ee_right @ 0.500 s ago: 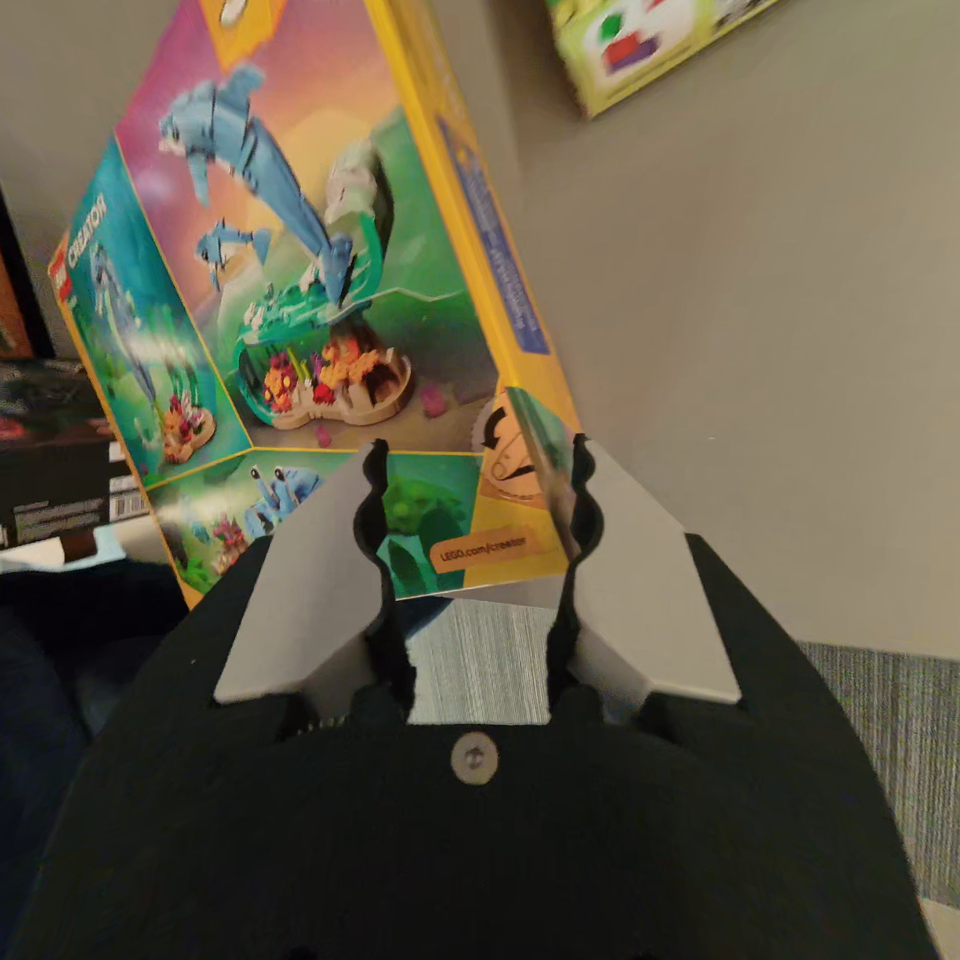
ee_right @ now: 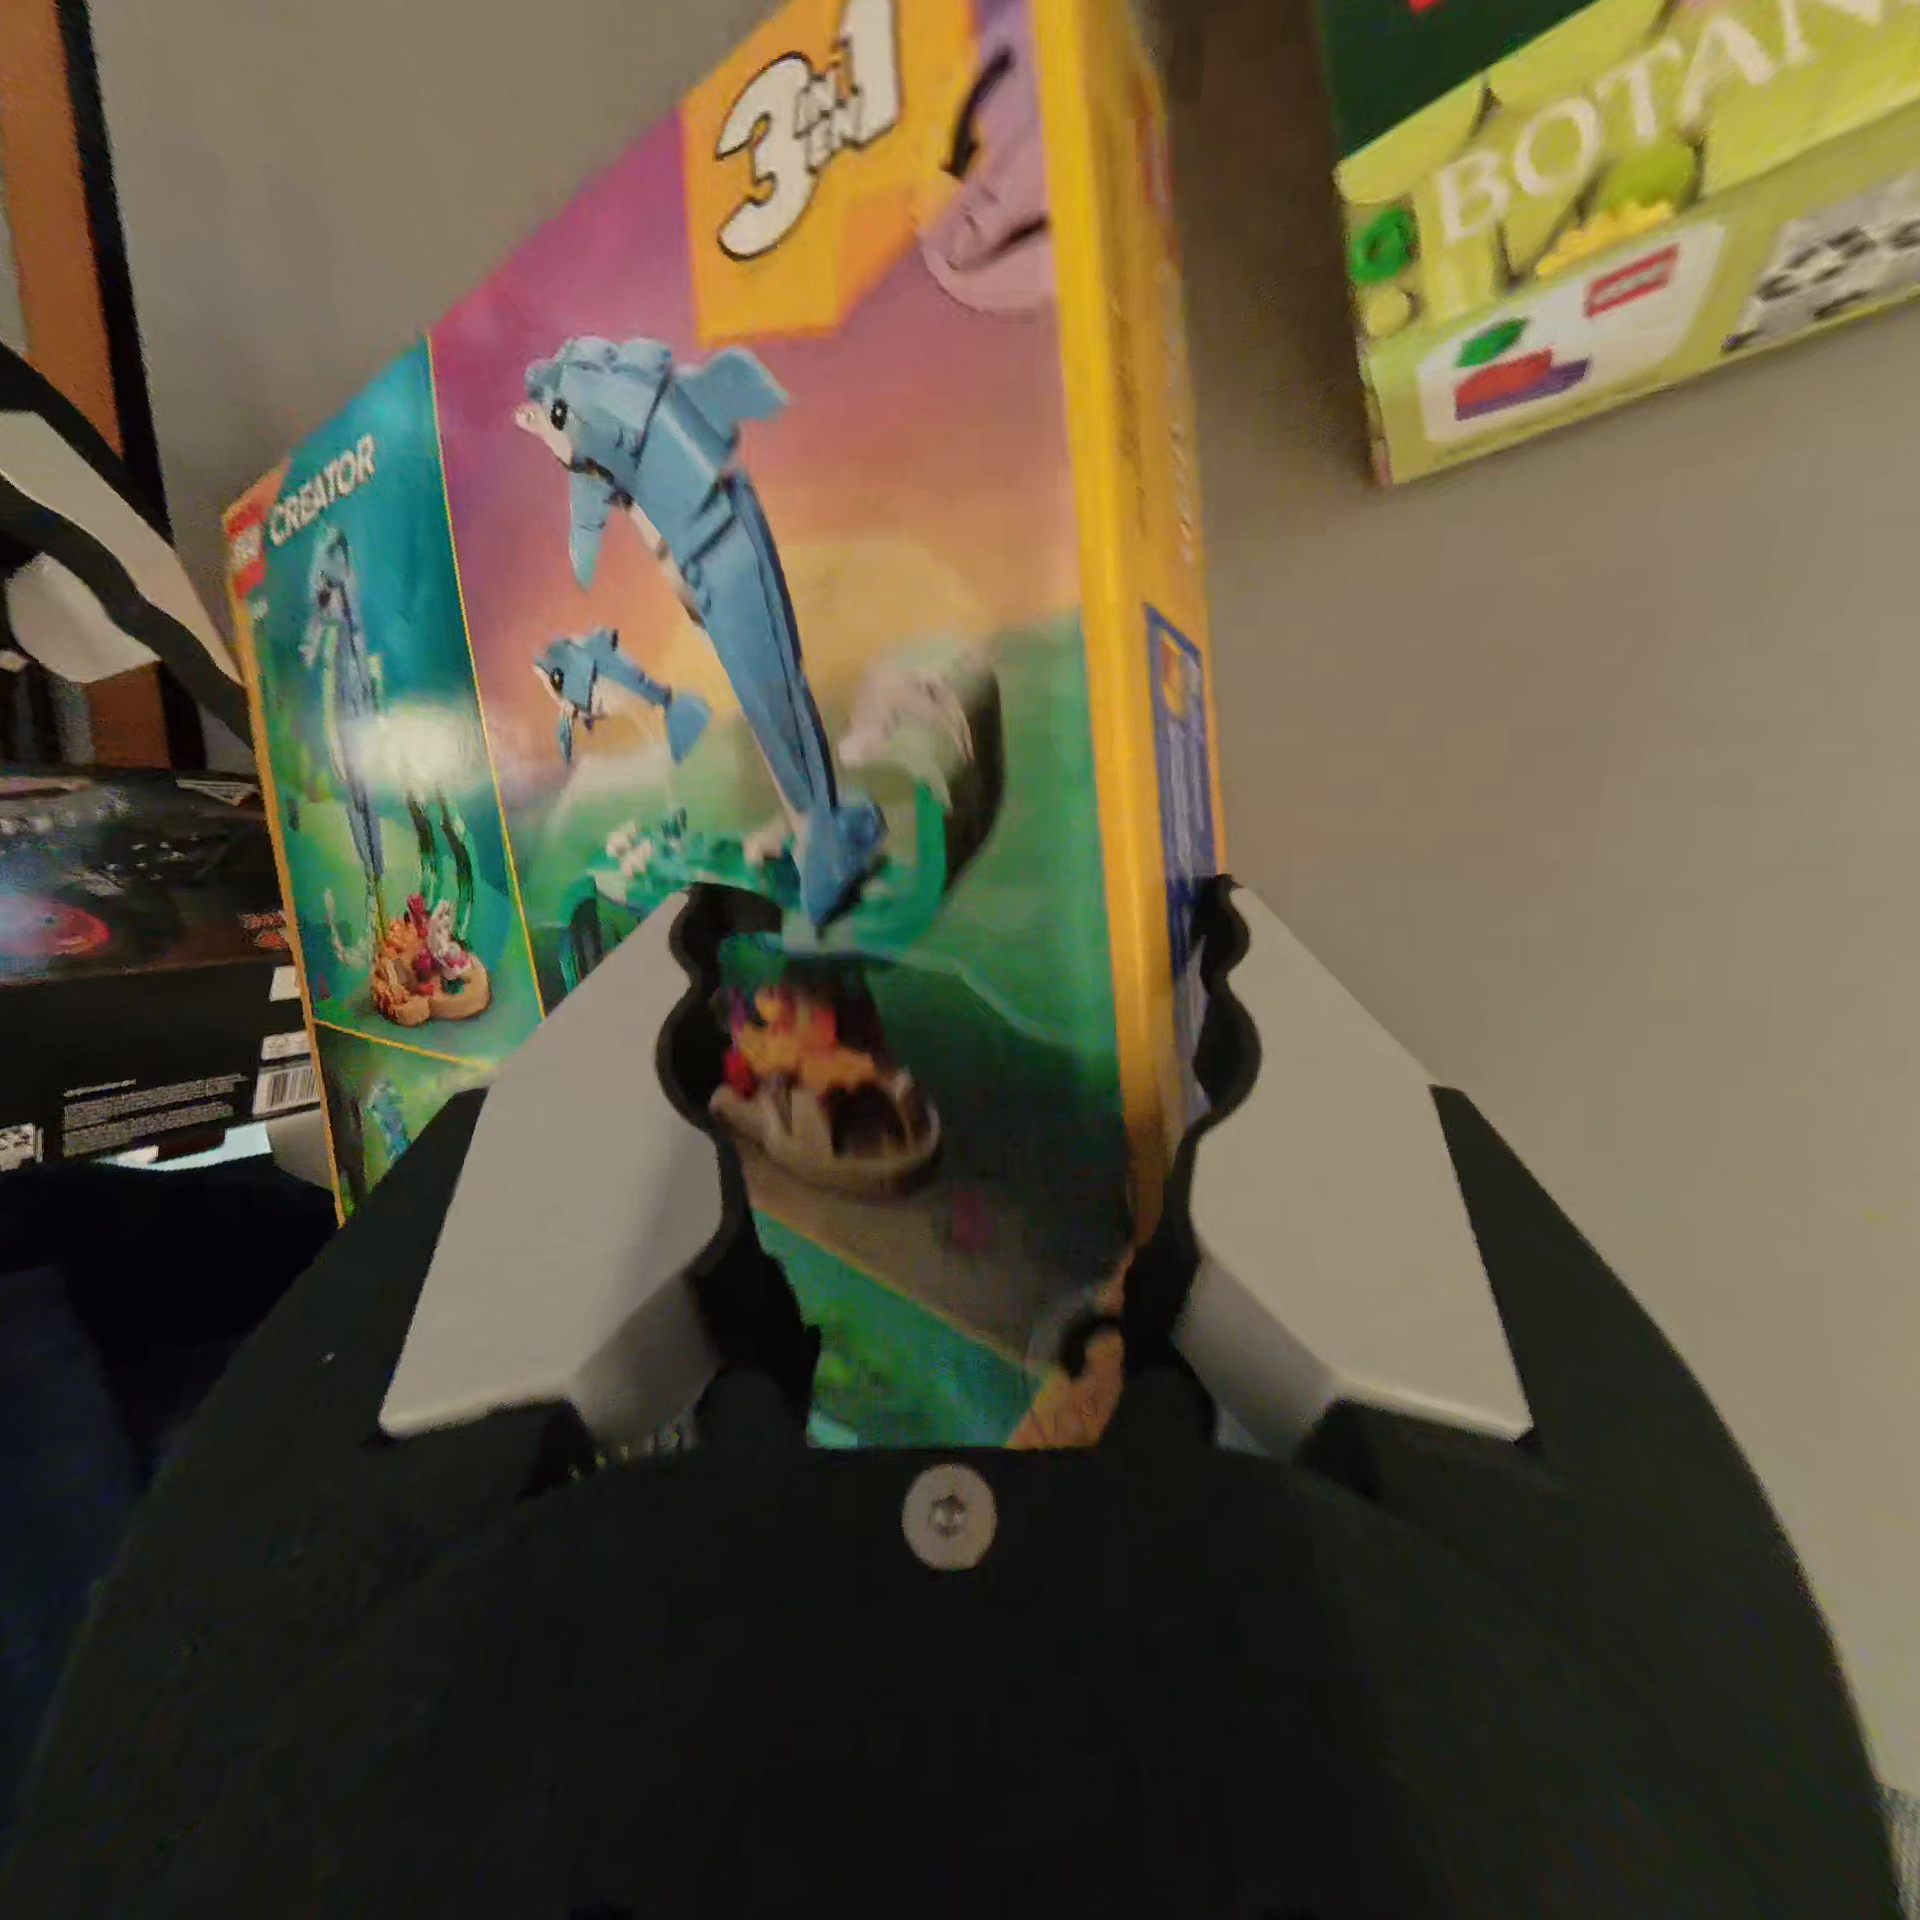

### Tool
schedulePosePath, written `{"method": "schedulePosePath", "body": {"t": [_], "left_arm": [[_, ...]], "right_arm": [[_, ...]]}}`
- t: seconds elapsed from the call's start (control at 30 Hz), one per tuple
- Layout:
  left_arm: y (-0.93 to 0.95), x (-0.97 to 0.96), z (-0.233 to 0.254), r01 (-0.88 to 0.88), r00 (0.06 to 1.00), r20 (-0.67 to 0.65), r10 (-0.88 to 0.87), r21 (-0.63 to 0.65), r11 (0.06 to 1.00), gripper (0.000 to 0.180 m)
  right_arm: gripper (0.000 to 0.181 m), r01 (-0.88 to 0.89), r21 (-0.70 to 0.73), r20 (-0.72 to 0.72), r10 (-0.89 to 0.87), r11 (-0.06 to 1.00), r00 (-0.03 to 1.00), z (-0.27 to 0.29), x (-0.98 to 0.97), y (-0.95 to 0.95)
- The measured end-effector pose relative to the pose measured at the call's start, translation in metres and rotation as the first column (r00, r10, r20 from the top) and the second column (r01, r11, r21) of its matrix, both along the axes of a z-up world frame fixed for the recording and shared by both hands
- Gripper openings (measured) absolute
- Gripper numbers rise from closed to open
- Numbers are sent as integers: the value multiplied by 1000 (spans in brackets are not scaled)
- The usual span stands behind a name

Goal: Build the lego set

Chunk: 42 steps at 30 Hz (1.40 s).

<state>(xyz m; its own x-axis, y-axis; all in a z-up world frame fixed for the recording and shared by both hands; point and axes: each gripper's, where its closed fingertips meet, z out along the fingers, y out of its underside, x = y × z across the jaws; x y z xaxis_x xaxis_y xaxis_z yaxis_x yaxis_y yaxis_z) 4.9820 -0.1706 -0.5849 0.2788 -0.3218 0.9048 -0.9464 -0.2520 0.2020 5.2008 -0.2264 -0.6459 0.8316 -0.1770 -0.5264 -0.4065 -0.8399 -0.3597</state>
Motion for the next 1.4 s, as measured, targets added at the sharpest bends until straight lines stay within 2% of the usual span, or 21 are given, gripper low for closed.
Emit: {"method": "schedulePosePath", "body": {"t": [0.1,0.23,0.3,0.37,0.47,0.57,0.63,0.67,0.73,0.83,0.93,1.0,1.2,1.4], "left_arm": [[22,11,-2,-16,999,45,13,58,998,79],[67,35,-2,-171,978,141,152,130,977,85],[93,44,-3,-259,953,210,218,193,946,90],[119,46,-9,-370,917,254,308,255,893,92],[136,33,-20,-471,879,235,415,285,835,97],[119,8,-39,-406,914,150,377,320,856,102],[111,6,-44,-430,903,128,411,298,852,118],[108,5,-47,-423,906,109,410,296,856,120],[109,0,-53,-377,926,96,366,326,867,108],[105,-5,-55,-280,960,81,269,374,884,111],[105,-2,-50,-284,958,62,281,367,886,124],[109,-4,-48,-276,960,72,270,392,877,123],[129,-2,-18,-371,929,158,336,387,844,120],[158,-4,38,-485,872,299,388,415,770,118]], "right_arm": [[101,47,-29,0,-47,998,999,-3,1,15],[103,142,-41,-9,-143,989,990,-3,4,33],[112,165,-31,-34,-166,986,986,0,-3,44],[106,201,-40,-96,-204,979,974,4,-10,54],[87,239,-48,-204,-244,970,948,6,-27,59],[86,163,-69,-254,-176,984,951,-4,-56,47],[88,178,2,-224,-173,984,959,-3,-60,52],[90,180,6,-218,-174,984,960,-2,-62,54],[92,161,-6,-190,-159,987,969,-3,-63,56],[91,120,-6,-137,-119,993,983,-1,-65,61],[89,152,32,-120,-147,988,982,10,-61,71],[87,155,62,-102,-148,986,984,19,-59,79],[85,110,150,36,-116,983,993,62,-59,99],[84,32,273,203,-90,962,975,136,-64,130]]}}
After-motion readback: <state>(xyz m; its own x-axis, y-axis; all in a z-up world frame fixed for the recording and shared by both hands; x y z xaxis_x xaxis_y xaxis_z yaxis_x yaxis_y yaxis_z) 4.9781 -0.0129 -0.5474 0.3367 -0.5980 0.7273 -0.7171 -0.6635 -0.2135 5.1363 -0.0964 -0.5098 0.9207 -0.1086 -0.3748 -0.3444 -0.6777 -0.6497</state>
